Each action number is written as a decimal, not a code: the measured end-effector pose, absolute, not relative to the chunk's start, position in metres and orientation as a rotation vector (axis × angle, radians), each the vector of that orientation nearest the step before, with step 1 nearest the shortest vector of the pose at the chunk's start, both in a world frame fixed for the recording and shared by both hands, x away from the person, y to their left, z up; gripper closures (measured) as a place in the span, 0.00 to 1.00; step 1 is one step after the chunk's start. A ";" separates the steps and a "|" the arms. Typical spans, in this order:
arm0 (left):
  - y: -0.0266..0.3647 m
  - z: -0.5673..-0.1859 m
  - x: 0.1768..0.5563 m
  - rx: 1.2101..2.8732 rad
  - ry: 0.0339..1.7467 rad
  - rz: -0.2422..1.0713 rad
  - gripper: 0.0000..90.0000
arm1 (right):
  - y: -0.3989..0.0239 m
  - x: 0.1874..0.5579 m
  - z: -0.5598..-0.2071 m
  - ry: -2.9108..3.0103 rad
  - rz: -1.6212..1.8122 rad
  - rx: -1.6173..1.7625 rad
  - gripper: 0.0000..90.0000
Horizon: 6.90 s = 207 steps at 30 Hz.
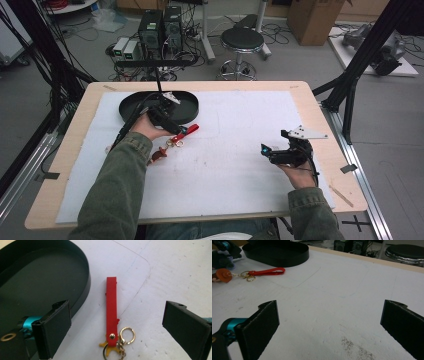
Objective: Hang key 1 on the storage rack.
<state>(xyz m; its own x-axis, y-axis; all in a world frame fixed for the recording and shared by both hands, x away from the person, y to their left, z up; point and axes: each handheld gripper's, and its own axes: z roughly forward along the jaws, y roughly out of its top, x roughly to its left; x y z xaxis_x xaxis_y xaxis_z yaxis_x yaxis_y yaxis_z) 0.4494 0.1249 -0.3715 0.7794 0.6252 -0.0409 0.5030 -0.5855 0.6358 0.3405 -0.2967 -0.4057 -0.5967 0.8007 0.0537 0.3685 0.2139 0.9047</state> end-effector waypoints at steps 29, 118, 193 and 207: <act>0.094 -0.416 0.472 2.578 0.884 0.139 0.73 | -0.291 0.341 -0.413 2.207 1.283 1.017 0.01; 0.202 -0.208 0.489 2.181 0.881 0.352 0.83 | -0.298 0.334 -0.413 2.182 1.250 1.043 0.01; 0.135 -0.217 0.567 2.161 0.855 0.215 0.02 | -0.312 0.330 -0.416 2.167 1.219 1.109 0.01; 0.123 -0.216 0.539 2.279 0.798 0.308 0.02 | -0.313 0.330 -0.416 2.161 1.219 1.107 0.01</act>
<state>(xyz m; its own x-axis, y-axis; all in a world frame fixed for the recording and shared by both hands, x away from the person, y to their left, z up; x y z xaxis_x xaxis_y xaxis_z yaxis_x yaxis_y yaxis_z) 0.5395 0.1228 -0.2156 0.7829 0.6222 -0.0047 0.4579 -0.5710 0.6814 0.3299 -0.3125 -0.4160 -0.5941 0.8041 0.0216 0.4344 0.2982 0.8499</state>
